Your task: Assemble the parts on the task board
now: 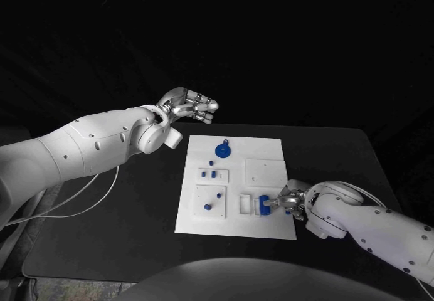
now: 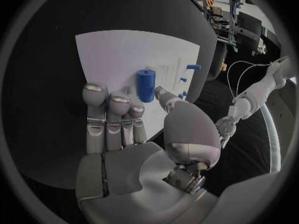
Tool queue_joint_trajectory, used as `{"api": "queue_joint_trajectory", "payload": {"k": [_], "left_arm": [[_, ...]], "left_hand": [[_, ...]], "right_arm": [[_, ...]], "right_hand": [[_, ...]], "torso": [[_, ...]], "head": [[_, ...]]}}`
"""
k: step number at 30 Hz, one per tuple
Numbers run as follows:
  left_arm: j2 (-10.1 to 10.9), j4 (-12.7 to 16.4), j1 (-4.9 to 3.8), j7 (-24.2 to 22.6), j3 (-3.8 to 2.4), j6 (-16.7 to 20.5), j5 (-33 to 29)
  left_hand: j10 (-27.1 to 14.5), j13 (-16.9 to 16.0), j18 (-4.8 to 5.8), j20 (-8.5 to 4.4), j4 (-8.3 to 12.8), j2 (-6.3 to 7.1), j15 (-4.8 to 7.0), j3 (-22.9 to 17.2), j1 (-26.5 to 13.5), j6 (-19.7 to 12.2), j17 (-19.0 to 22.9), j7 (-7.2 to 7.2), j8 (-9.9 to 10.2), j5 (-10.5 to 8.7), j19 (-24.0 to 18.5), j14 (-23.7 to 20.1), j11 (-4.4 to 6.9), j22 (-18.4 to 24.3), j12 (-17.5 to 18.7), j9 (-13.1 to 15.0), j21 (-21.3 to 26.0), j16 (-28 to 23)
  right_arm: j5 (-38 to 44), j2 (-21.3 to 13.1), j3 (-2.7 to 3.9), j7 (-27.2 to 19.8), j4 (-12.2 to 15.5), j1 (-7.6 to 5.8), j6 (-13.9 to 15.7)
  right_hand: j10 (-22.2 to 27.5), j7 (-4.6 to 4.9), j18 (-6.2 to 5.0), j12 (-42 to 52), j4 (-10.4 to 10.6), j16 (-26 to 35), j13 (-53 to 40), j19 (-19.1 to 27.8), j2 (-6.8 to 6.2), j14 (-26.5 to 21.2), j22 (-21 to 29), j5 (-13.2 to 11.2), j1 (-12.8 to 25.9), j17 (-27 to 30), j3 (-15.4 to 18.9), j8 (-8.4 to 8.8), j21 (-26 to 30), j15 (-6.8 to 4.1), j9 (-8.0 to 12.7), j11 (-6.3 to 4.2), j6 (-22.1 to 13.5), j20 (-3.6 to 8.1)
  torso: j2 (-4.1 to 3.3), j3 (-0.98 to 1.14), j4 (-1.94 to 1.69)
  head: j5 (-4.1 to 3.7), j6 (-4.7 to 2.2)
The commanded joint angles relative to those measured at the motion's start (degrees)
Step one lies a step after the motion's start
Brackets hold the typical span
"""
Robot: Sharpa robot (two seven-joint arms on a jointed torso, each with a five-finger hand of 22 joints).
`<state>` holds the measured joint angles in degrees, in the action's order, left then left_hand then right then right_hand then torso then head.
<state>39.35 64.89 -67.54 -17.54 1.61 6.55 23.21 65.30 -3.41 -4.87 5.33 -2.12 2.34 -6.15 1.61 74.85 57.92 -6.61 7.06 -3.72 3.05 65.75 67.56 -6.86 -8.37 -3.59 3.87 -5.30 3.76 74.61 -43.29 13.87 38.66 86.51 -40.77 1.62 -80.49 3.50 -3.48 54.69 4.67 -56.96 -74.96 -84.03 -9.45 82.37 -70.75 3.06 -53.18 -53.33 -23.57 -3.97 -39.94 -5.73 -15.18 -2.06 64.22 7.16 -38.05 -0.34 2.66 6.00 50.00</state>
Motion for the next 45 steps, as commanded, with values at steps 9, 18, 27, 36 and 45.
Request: {"api": "queue_joint_trajectory", "payload": {"k": [9, 18, 27, 36, 45], "left_arm": [[-0.2, 0.16, -0.01, -0.37, -0.03, -1.11, 0.1], [-0.21, 0.17, -0.01, -0.17, -0.03, -1.25, 0.1], [-0.28, 0.12, -0.01, 0.06, -0.03, -1.32, 0.1], [-0.27, 0.08, -0.01, 0.3, -0.03, -1.35, 0.1], [-0.23, 0.07, -0.01, 0.55, -0.03, -1.32, 0.1]], "left_hand": [[-0.23, -0.06, -0.14, 0.04, -0.43, 0.82, -0.19, -0.22, -0.13, -0.24, -0.07, 0.38, -0.03, -0.21, 0.23, 0.0, -0.17, 0.12, 0.04, 0.05, -0.23, -0.21], [-0.38, -0.06, -0.16, 0.06, -0.65, 0.99, -0.24, -0.41, -0.17, -0.39, -0.05, 0.53, -0.02, -0.21, 0.23, -0.01, -0.3, 0.19, 0.03, 0.05, -0.23, -0.2], [-0.5, -0.07, -0.2, 0.1, -0.86, 1.19, -0.29, -0.58, -0.19, -0.58, -0.03, 0.89, -0.02, -0.21, 0.24, -0.02, -0.44, 0.25, 0.02, 0.04, -0.24, -0.19], [-0.51, -0.07, -0.23, 0.12, -0.95, 1.19, -0.3, -0.72, -0.14, -0.53, -0.01, 0.95, -0.05, -0.21, 0.25, -0.03, -0.47, 0.29, 0.01, 0.06, -0.25, -0.2], [-0.53, -0.07, -0.24, 0.13, -1.04, 1.14, -0.31, -0.76, -0.2, -0.51, -0.02, 1.08, -0.05, -0.19, 0.26, -0.01, -0.49, 0.32, 0.01, 0.06, -0.26, -0.19]], "right_arm": [[0.62, 2.09, -0.83, -0.15, -2.26, 0.01, -0.17], [1.98, 3.18, -1.51, -0.37, -3.84, 0.01, -0.15], [2.23, 4.32, -3.4, -0.7, -5.27, -0.01, -1.28], [2.2, 5.01, -4.44, -0.82, -5.87, -0.02, -1.94], [2.14, 5.11, -4.63, -0.73, -6.22, -0.21, -0.14]], "right_hand": [[0.07, 0.48, -0.11, -0.53, 1.08, -0.13, -3.74, -2.97, -1.54, 0.47, -0.42, -0.28, -1.25, -1.09, 1.57, 0.33, 0.24, 0.23, 0.09, 0.44, -2.07, -0.21], [0.05, 0.57, -0.15, -0.41, 0.02, 0.02, -4.03, -2.97, -0.99, 0.52, -0.64, -0.28, -3.35, -1.5, 2.06, 0.32, 0.31, 0.26, -0.02, 0.48, -2.23, -0.27], [0.12, 0.71, -0.2, -0.05, -3.72, -0.03, -4.35, -2.96, -0.65, 0.57, -0.85, -0.26, -7.01, -1.97, 2.22, 0.26, 0.29, 0.35, -0.08, 0.55, -2.14, -0.37], [0.3, 0.69, -0.36, 0.42, -7.82, -0.03, -4.39, -2.95, 1.42, 0.62, -1.14, 3.06, -9.73, -2.14, 4.67, 0.33, 0.33, 0.48, -0.73, 0.61, -1.64, -0.62], [0.44, -0.18, -0.17, 0.52, -12.04, 0.05, -4.13, -3.0, 4.75, 0.65, -1.49, 13.62, -8.74, -2.23, 5.45, 0.27, 0.37, 0.09, -1.25, -0.02, 0.55, -0.31]], "torso": [[-0.09, -0.03, 0.04], [-0.07, -0.06, 0.06], [-0.13, -0.08, 0.04], [-0.1, -0.11, 0.06], [-0.13, -0.11, 0.11]], "head": [[0.08, 0.0], [0.26, 0.0], [0.22, 0.0], [0.36, 0.0], [0.44, 0.0]]}}
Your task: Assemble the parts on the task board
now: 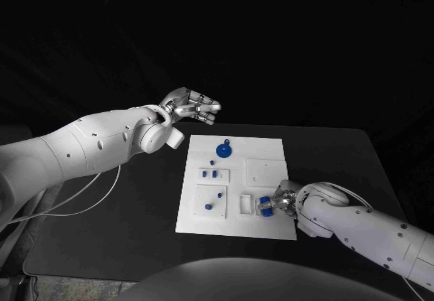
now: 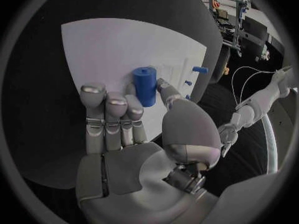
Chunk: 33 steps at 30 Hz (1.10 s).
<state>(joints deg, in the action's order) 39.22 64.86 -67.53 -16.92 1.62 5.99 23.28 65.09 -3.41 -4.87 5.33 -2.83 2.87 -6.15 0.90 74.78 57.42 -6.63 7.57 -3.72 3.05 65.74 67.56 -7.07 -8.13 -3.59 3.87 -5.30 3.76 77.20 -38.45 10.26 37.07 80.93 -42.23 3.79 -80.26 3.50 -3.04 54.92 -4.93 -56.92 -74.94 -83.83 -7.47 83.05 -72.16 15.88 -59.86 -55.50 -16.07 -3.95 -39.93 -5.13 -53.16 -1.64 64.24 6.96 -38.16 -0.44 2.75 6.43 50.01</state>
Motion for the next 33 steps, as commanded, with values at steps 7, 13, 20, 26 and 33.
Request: {"api": "queue_joint_trajectory", "payload": {"k": [7, 13, 20, 26, 33], "left_arm": [[-0.02, 0.02, -0.02, 0.2, -0.03, -0.64, 0.03], [0.05, -0.07, -0.02, 0.46, -0.03, -0.63, 0.03], [0.11, -0.07, -0.02, 0.65, -0.03, -0.65, 0.03], [0.11, -0.02, -0.03, 0.83, -0.02, -0.75, 0.06], [0.1, 0.01, -0.04, 1.05, -0.02, -0.83, 0.1]], "left_hand": [[-0.31, -0.07, -0.27, 0.14, -0.44, 0.45, -0.3, -0.1, -0.2, 0.05, -0.02, 0.61, -0.05, -0.19, 0.29, 0.0, -0.29, 0.11, 0.01, 0.06, -0.29, -0.19], [-0.32, -0.07, -0.28, 0.15, -0.39, 0.32, -0.31, -0.13, -0.11, 0.08, -0.04, 0.63, -0.06, -0.18, 0.29, -0.01, -0.29, 0.14, 0.01, 0.07, -0.3, -0.2], [-0.32, -0.07, -0.28, 0.15, -0.38, 0.27, -0.31, -0.13, -0.1, 0.08, -0.05, 0.7, -0.05, -0.18, 0.29, -0.01, -0.3, 0.14, 0.01, 0.06, -0.31, -0.19], [-0.41, -0.07, -0.3, 0.17, -0.31, 0.21, -0.32, -0.04, -0.12, 0.12, -0.08, 0.7, -0.05, -0.17, 0.28, -0.05, -0.33, 0.19, 0.01, 0.06, -0.33, -0.2], [-0.45, -0.07, -0.31, 0.18, -0.33, 0.23, -0.33, -0.04, -0.14, 0.11, -0.08, 0.77, -0.05, -0.17, 0.28, -0.06, -0.34, 0.21, 0.01, 0.06, -0.34, -0.2]], "right_arm": [[-4.7, -0.55, -1.03, 0.47, 0.28, 0.39, 0.88], [-11.41, -1.76, -0.99, 0.13, 2.1, -1.09, 3.7], [-15.23, -3.2, -0.76, 0.42, 4.76, -2.57, 5.81], [-16.93, -3.39, -0.66, 0.82, 6.1, -3.39, 5.59], [-18.24, -2.38, -0.77, 1.62, 5.35, -3.82, 3.23]], "right_hand": [[-0.09, -1.17, -0.2, -0.75, -4.84, 0.44, -3.09, -3.22, 4.89, -0.03, -0.15, 0.68, 0.17, 0.22, -2.19, 0.33, 0.64, -0.94, 35.34, -1.12, 2.85, 0.34], [0.04, -1.41, -0.08, -1.16, -4.88, 0.72, -2.79, -3.19, 4.75, -0.06, -0.12, 0.82, 0.78, 0.39, -1.79, 0.28, 0.81, -0.93, 35.23, -1.17, 3.51, 0.34], [-0.03, -1.62, 0.02, -1.0, -5.14, 0.84, -2.72, -3.2, 4.93, -0.01, -0.26, 0.88, 0.79, 0.43, -1.61, 0.31, 0.71, -1.02, 35.25, -1.29, 4.11, 0.45], [0.01, -1.69, 0.06, -1.17, -4.96, 0.9, -2.58, -3.2, 5.09, -0.02, -0.32, 0.37, 1.17, 0.43, -1.34, 0.32, 0.71, -1.03, 35.29, -1.32, 4.28, 0.47], [0.1, -1.67, 0.11, -1.36, -4.79, 0.89, -2.42, -3.16, 5.36, -0.01, -0.46, -1.07, 1.34, 0.33, -0.89, 0.33, 0.68, -0.98, 35.39, -1.28, 4.26, 0.44]], "torso": [[-0.01, 0.03, 0.08], [-0.01, -0.03, 0.09], [-0.02, -0.04, 0.06], [-0.02, -0.11, 0.05], [-0.05, -0.13, 0.01]], "head": [[0.18, -0.01], [0.02, -0.01], [0.07, -0.01], [0.04, -0.01], [0.04, -0.01]]}}
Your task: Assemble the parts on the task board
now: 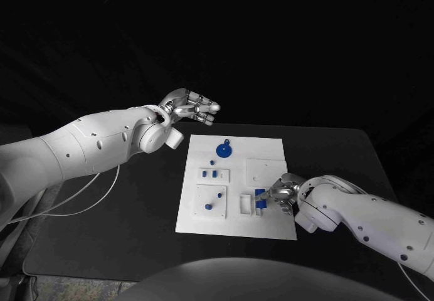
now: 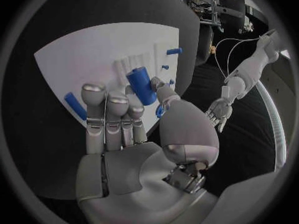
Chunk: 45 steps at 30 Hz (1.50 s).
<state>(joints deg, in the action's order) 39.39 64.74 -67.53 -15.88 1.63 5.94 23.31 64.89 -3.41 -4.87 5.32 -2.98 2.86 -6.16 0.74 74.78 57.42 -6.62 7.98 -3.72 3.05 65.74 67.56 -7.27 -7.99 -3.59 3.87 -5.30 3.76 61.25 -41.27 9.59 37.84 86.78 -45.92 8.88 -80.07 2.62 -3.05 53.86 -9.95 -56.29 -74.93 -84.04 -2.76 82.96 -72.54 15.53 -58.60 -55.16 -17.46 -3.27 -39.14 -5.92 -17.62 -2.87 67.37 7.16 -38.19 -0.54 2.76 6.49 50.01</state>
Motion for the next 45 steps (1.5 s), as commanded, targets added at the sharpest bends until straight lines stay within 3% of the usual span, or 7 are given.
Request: {"api": "queue_joint_trajectory", "payload": {"k": [1, 14, 28, 34, 38, 41, 45], "left_arm": [[-0.08, 0.13, -0.03, 0.02, -0.03, -0.79, 0.08], [-0.12, 0.19, -0.04, 0.24, -0.02, -0.97, 0.14], [-0.08, 0.19, -0.04, 0.42, -0.02, -1.25, 0.15], [-0.02, 0.19, -0.04, 0.61, -0.02, -1.39, 0.15], [-0.01, 0.21, -0.04, 0.69, -0.02, -1.44, 0.15], [0.0, 0.21, -0.04, 0.76, -0.02, -1.49, 0.16], [0.03, 0.21, -0.04, 0.85, -0.02, -1.52, 0.17]], "left_hand": [[-0.25, -0.07, -0.31, 0.18, -0.18, 0.23, -0.33, 0.12, -0.14, 0.11, -0.1, 0.36, -0.05, -0.17, 0.28, -0.06, -0.14, 0.07, 0.01, 0.06, -0.34, -0.2], [-0.43, -0.07, -0.35, 0.22, -0.38, 0.36, -0.39, 0.0, -0.18, 0.06, -0.09, 0.43, -0.05, -0.17, 0.26, -0.22, -0.21, 0.13, 0.01, 0.06, -0.35, -0.21], [-0.49, -0.07, -0.39, 0.25, -0.55, 0.36, -0.4, -0.08, -0.22, 0.03, -0.11, 0.45, -0.04, -0.17, 0.27, -0.27, -0.22, 0.18, 0.0, 0.06, -0.38, -0.2], [-0.52, -0.07, -0.4, 0.27, -0.67, 0.42, -0.42, -0.08, -0.31, 0.0, -0.1, 0.47, -0.05, -0.17, 0.26, -0.33, -0.24, 0.22, 0.0, 0.06, -0.38, -0.21], [-0.57, -0.07, -0.41, 0.28, -0.8, 0.44, -0.43, -0.11, -0.37, -0.04, -0.1, 0.55, -0.04, -0.18, 0.25, -0.36, -0.26, 0.24, 0.01, 0.06, -0.39, -0.2], [-0.58, -0.07, -0.41, 0.28, -0.83, 0.45, -0.44, -0.11, -0.39, -0.04, -0.1, 0.56, -0.04, -0.19, 0.25, -0.37, -0.27, 0.25, 0.01, 0.06, -0.39, -0.2], [-0.66, -0.07, -0.43, 0.3, -0.95, 0.47, -0.47, -0.16, -0.4, -0.09, -0.07, 0.58, -0.04, -0.19, 0.25, -0.45, -0.29, 0.27, 0.01, 0.06, -0.39, -0.21]], "right_arm": [[-2.35, 0.54, -0.14, 0.91, -0.62, -0.17, -2.01], [0.04, 3.61, -2.62, 1.28, -3.29, -0.86, -3.89], [1.89, 5.67, -2.9, 0.38, -4.14, -0.9, -2.52], [1.73, 6.02, -2.91, 0.42, -4.24, -0.9, -3.67], [1.91, 6.39, -2.93, 0.49, -4.63, -0.9, -4.36], [2.75, 6.7, -3.01, 0.43, -5.04, -0.9, -4.24], [3.39, 6.95, -3.09, 0.33, -5.46, -0.89, -4.04]], "right_hand": [[-0.1, -0.78, 0.12, -0.27, 0.26, 0.26, -2.42, -2.96, 0.67, 0.08, -0.1, -0.84, 0.09, -0.03, 0.53, -0.35, -0.17, -0.19, -0.12, -0.04, 1.11, 0.23], [0.12, -0.74, 0.1, -0.9, 1.74, 0.57, -1.95, -2.94, 1.04, 0.05, -0.27, -5.04, 1.03, -0.02, 2.02, -0.36, 0.13, -0.1, 0.06, 0.05, 1.16, 0.15], [0.01, -0.84, 0.09, -0.89, 2.7, 0.58, -1.72, -3.01, 1.16, 0.1, -0.4, -5.57, 1.35, -0.26, 2.68, -0.38, 0.18, -0.17, 0.03, 0.0, 1.49, 0.2], [0.07, -0.85, 0.09, -1.2, 2.93, 0.6, -1.51, -2.99, 1.21, 0.1, -0.4, -5.73, 1.59, -0.34, 3.07, -0.37, 0.26, -0.19, -0.01, -0.01, 1.54, 0.22], [0.14, -0.77, 0.07, -1.51, 3.59, 0.74, -1.29, -2.97, 1.13, 0.06, -0.39, -8.05, 2.11, -0.31, 3.72, -0.37, 0.41, -0.17, -0.03, 0.04, 1.51, 0.22], [0.15, -0.63, 0.02, -1.59, 5.14, 0.85, -1.18, -2.98, 0.9, 0.05, -0.4, -12.35, 3.35, -0.28, 4.14, -0.37, 0.46, -0.15, -0.07, 0.16, 1.46, 0.22], [0.13, -0.59, 0.06, -1.86, 8.19, 0.92, -1.06, -3.01, 0.93, 0.03, -0.39, -12.78, 6.79, -0.4, 5.78, -0.39, 0.53, -0.25, 0.03, 0.16, 1.42, 0.37]], "torso": [[-0.02, -0.06, -0.02], [-0.09, 0.08, -0.01], [-0.09, 0.09, 0.02], [-0.08, 0.07, 0.06], [-0.09, 0.06, 0.05], [-0.11, 0.09, 0.02], [-0.11, 0.08, 0.04]], "head": [[-0.05, -0.01], [0.11, -0.01], [0.35, -0.01], [0.55, -0.01], [0.57, -0.01], [0.55, -0.01], [0.56, -0.01]]}}
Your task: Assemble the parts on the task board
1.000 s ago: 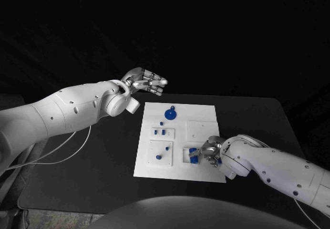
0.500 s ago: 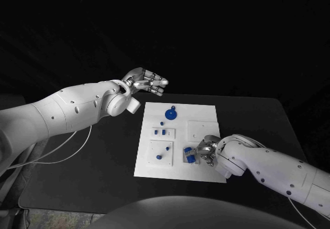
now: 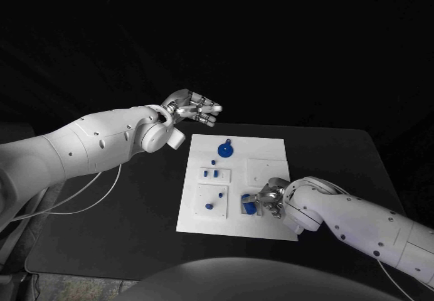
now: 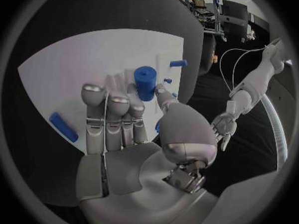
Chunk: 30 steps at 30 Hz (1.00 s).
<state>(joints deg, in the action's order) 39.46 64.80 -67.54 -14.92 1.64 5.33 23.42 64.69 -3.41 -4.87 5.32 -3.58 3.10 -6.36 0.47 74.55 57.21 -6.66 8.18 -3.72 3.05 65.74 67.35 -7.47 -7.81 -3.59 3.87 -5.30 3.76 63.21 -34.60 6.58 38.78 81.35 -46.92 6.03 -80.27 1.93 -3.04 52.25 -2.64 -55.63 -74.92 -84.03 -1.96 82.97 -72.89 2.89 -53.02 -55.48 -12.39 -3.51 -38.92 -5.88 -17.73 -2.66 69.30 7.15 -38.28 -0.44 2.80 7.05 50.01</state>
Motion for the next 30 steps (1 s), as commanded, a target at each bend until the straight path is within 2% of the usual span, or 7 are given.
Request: {"api": "queue_joint_trajectory", "payload": {"k": [1, 4, 5, 10, 15, 24, 30], "left_arm": [[-0.03, 0.15, -0.03, -0.1, -0.03, -0.91, 0.07], [-0.02, 0.15, -0.03, -0.05, -0.03, -0.94, 0.09], [-0.02, 0.15, -0.03, -0.03, -0.03, -0.94, 0.1], [0.03, 0.16, -0.03, 0.08, -0.03, -0.97, 0.18], [0.1, 0.17, -0.03, 0.19, -0.03, -1.01, 0.26], [0.3, 0.18, -0.03, 0.36, -0.03, -1.14, 0.36], [0.44, 0.17, -0.03, 0.4, -0.03, -1.14, 0.43]], "left_hand": [[-0.47, -0.07, -0.43, 0.3, -0.35, 0.24, -0.26, 0.11, -0.17, 0.12, -0.04, 0.37, -0.04, -0.19, 0.25, -0.24, -0.1, 0.09, 0.01, 0.06, -0.39, -0.21], [-0.47, -0.07, -0.43, 0.3, -0.35, 0.24, -0.26, 0.11, -0.17, 0.12, -0.04, 0.37, -0.04, -0.19, 0.25, -0.24, -0.1, 0.09, 0.01, 0.06, -0.39, -0.21], [-0.47, -0.07, -0.43, 0.3, -0.35, 0.24, -0.26, 0.11, -0.17, 0.12, -0.04, 0.37, -0.04, -0.19, 0.25, -0.24, -0.1, 0.09, 0.01, 0.06, -0.39, -0.21], [-0.53, -0.07, -0.45, 0.33, -0.54, 0.34, -0.29, 0.05, -0.18, 0.02, 0.0, 0.42, -0.03, -0.2, 0.24, -0.31, -0.12, 0.14, 0.0, 0.05, -0.39, -0.2], [-0.53, -0.07, -0.45, 0.33, -0.54, 0.34, -0.29, 0.05, -0.18, 0.02, 0.0, 0.42, -0.03, -0.2, 0.24, -0.31, -0.12, 0.14, 0.0, 0.05, -0.39, -0.2], [-0.53, -0.07, -0.45, 0.33, -0.54, 0.34, -0.29, 0.05, -0.18, 0.02, 0.0, 0.42, -0.03, -0.2, 0.24, -0.31, -0.12, 0.14, 0.0, 0.05, -0.39, -0.2], [-0.53, -0.07, -0.45, 0.33, -0.54, 0.34, -0.29, 0.05, -0.18, 0.02, 0.0, 0.42, -0.03, -0.2, 0.24, -0.31, -0.12, 0.14, 0.0, 0.05, -0.39, -0.2]], "right_arm": [[1.49, 0.3, -0.09, -0.64, -0.08, 0.1, -1.18], [1.64, 0.35, -0.12, -0.78, -0.17, 0.11, -1.25], [1.67, 0.35, -0.13, -0.85, -0.17, 0.11, -1.31], [1.71, 0.13, -0.15, -1.52, 0.27, 0.11, -1.97], [1.72, -0.55, -0.16, -2.02, 1.25, 0.14, -2.38], [1.7, -2.95, -0.14, -3.28, 4.14, 0.23, -2.93], [1.61, -4.74, -0.08, -4.25, 6.16, 0.25, -4.99]], "right_hand": [[0.34, 0.09, 0.07, -0.34, 1.63, 0.29, -1.04, -3.01, 0.63, 0.01, -0.04, -0.14, 2.1, -0.08, 1.44, -0.14, 0.35, -0.29, 0.16, -0.05, -0.57, 0.39], [0.27, 0.06, 0.14, -0.54, 2.24, 0.38, -1.01, -3.03, 2.49, 0.06, -0.03, -0.13, 2.79, -0.37, 7.06, -0.19, 0.42, -0.32, 0.14, -0.08, -0.69, 0.45], [0.2, 0.17, 0.18, -0.75, 2.12, 0.5, -0.98, -3.05, 4.91, 0.15, -0.09, -0.07, 1.27, -0.7, 13.38, -0.17, 0.39, -0.29, 0.04, -0.29, -0.83, 0.48], [0.24, 0.02, 0.17, -0.81, 3.03, 0.6, -1.02, -3.03, 4.78, 0.17, -0.13, -0.08, 2.67, -0.81, 16.02, -0.2, 0.33, -0.33, -0.13, -0.1, -0.56, 0.45], [0.3, -0.03, -0.01, -0.47, 3.01, 0.67, -0.92, -3.05, 6.32, 0.23, -0.33, 0.07, 1.57, -0.82, 20.68, -0.22, 0.13, -0.23, -1.78, -0.05, -0.62, 0.24], [0.26, -0.5, 0.05, -0.18, 0.79, 0.54, -0.82, -3.05, 6.26, 0.24, -0.39, 0.25, -1.22, -0.91, 20.16, -0.33, 0.11, -0.35, -3.74, -0.32, 0.74, 0.33], [0.22, -0.95, 0.31, 0.46, -1.63, 0.48, -1.09, -3.05, 4.61, 0.28, -0.55, 0.28, -3.78, -0.95, 17.16, -0.32, -0.1, -0.47, -10.56, -0.54, 1.16, 0.46]], "torso": [[-0.01, -0.02, 0.0], [-0.01, -0.02, 0.02], [-0.02, -0.01, 0.02], [-0.03, 0.03, 0.04], [0.01, 0.01, 0.05], [0.0, 0.05, 0.1], [-0.01, 0.06, 0.08]], "head": [[-0.01, -0.01], [0.0, -0.01], [0.0, -0.01], [0.05, -0.01], [0.07, -0.01], [0.0, -0.01], [-0.06, -0.01]]}}
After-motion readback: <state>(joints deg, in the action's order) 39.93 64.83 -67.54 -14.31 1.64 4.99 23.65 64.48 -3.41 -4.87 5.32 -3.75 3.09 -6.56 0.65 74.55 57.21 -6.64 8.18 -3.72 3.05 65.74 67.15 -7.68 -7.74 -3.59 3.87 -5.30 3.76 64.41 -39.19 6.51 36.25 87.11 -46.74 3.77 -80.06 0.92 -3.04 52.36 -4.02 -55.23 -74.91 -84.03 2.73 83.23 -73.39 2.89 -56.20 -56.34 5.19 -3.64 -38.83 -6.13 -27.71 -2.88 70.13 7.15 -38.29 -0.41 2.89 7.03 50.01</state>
